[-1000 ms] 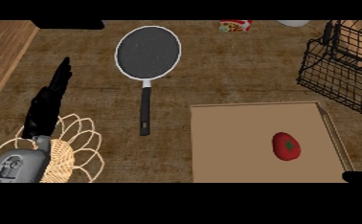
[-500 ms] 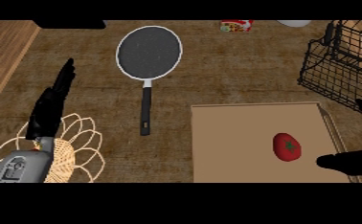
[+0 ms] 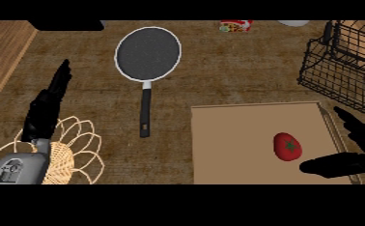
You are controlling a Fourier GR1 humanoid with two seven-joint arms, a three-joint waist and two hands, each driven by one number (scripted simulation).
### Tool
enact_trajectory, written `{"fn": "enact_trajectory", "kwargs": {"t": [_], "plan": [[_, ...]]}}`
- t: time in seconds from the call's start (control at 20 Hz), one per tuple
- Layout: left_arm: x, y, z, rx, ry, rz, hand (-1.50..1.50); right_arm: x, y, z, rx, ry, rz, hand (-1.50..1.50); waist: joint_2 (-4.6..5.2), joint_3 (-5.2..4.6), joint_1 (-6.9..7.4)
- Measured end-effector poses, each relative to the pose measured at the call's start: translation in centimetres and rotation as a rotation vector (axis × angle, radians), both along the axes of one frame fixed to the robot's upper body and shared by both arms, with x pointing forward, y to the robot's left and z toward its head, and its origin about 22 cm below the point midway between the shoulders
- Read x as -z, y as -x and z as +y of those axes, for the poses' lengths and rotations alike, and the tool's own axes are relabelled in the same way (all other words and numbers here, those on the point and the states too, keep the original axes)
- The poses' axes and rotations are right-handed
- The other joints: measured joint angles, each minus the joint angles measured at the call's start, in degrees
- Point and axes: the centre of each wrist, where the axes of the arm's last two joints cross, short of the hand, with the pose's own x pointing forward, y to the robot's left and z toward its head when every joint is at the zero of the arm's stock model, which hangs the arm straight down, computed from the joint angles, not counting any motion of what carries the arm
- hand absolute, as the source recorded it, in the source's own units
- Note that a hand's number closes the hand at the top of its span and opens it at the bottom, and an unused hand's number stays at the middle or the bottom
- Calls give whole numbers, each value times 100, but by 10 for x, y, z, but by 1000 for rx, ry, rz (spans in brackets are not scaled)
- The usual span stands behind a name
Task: Pick the tomato from the tray and place it in the tiered basket
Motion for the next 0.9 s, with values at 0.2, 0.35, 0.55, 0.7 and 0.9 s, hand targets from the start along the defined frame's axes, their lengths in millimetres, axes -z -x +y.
{"fn": "enact_trajectory", "kwargs": {"t": [0.2, 0.35, 0.55, 0.7, 0.9], "plan": [[0, 2, -4, -1, 1, 2, 0, 1, -3, 10, -28, 32, -1, -150, -3, -1, 0], [2, 2, -3, -3, 2, 3, 0, 8, 0, 16, -45, 74, 5, -150, -4, -2, -11], [-2, 2, -5, 2, 7, 8, 0, 6, -5, 18, -53, 115, -6, -150, -6, -1, -8], [2, 2, -6, -3, 2, 7, 0, 10, -1, 25, -70, 136, 0, -150, -7, -3, -17], [-3, 4, -2, 0, 3, 6, 0, 18, -1, 29, -74, 137, 18, -150, -7, -2, -7]]}}
